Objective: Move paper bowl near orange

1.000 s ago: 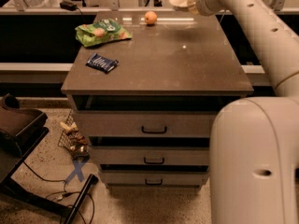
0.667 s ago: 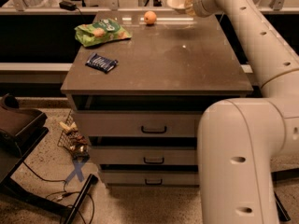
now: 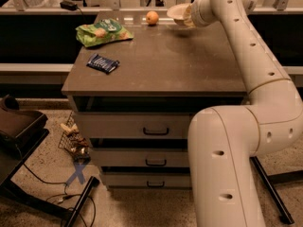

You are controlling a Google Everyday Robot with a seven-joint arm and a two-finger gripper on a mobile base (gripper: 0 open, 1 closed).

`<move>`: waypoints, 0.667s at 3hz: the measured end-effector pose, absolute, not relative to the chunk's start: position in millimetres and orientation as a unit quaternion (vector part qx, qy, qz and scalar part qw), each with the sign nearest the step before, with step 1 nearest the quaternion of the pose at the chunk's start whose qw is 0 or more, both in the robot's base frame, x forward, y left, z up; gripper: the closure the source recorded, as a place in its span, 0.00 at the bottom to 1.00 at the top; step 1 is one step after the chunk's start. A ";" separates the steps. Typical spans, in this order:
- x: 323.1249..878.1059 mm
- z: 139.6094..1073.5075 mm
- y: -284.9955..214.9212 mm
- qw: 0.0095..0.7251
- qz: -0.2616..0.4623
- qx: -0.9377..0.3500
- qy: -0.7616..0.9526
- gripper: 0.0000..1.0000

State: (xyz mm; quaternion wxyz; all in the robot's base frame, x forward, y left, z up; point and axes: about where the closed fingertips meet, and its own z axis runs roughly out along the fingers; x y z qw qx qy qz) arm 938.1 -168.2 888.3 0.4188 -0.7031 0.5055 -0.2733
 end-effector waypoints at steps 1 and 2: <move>939.1 886.1 -166.1 0.418 -0.272 -0.704 0.505 0.83; 939.9 882.5 -163.7 0.418 -0.270 -0.706 0.505 0.59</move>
Offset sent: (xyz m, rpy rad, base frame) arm 0.0010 0.0021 -0.0023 -0.0008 0.0017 0.0028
